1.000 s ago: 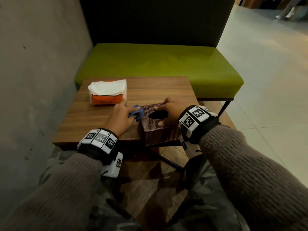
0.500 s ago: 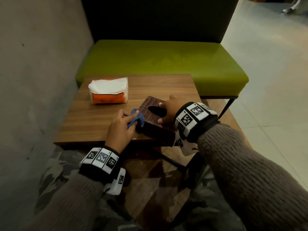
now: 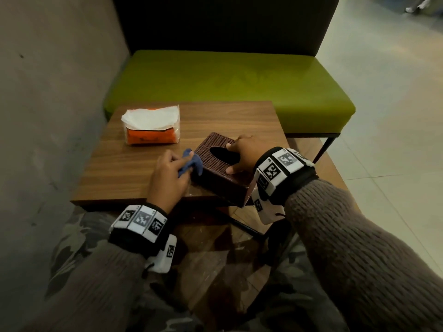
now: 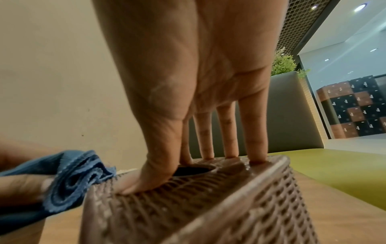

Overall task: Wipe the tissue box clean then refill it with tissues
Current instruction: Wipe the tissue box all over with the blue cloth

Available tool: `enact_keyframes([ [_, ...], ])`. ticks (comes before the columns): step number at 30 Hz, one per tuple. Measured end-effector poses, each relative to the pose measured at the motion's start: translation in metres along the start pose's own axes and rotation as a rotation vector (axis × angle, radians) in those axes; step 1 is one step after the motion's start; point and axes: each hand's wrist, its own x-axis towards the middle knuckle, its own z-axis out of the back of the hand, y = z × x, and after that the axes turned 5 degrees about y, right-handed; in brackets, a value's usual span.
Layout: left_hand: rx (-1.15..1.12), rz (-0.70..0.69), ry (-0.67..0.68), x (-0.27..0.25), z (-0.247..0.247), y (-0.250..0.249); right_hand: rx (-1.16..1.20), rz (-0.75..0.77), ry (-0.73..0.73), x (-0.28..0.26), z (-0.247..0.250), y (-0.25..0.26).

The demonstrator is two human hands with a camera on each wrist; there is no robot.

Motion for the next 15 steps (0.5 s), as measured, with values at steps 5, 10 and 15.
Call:
enact_keyframes([
  [5,-0.011,-0.218,0.154,-0.029,-0.018,-0.036,-0.037,0.026,-0.030,-0.001,-0.001,-0.003],
  [10,-0.056,-0.027,0.021,-0.009,-0.010,-0.010,-0.034,0.024,-0.002,0.000,-0.003,-0.006],
  [15,0.002,-0.061,0.065,-0.024,-0.024,-0.035,-0.020,0.024,-0.007,0.000,-0.001,-0.005],
])
